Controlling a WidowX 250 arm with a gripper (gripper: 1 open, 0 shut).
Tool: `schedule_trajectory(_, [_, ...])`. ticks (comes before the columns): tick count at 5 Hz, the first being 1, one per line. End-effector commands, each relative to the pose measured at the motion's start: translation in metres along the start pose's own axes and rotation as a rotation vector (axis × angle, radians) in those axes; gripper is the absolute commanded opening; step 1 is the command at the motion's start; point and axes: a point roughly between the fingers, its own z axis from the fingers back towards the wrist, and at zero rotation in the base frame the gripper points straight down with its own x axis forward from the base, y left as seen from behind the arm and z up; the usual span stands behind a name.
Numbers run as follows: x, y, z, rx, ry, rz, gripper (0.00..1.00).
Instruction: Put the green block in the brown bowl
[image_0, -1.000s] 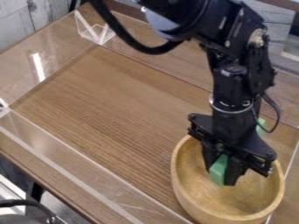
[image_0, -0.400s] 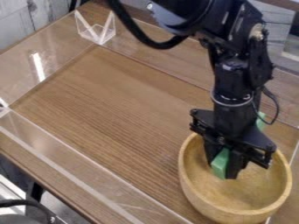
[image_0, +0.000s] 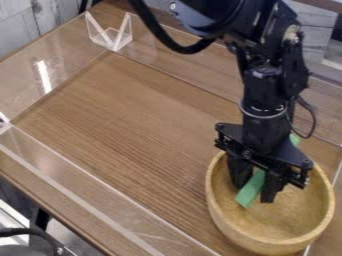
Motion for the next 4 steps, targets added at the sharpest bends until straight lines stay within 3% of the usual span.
schedule_trajectory(1, [0.005,-0.003,0.011,-0.015,-0.031,0.013,1.0])
schedule_trajectory(4, [0.0,-0.001,0.03,-0.019,-0.022,0.054,1.0])
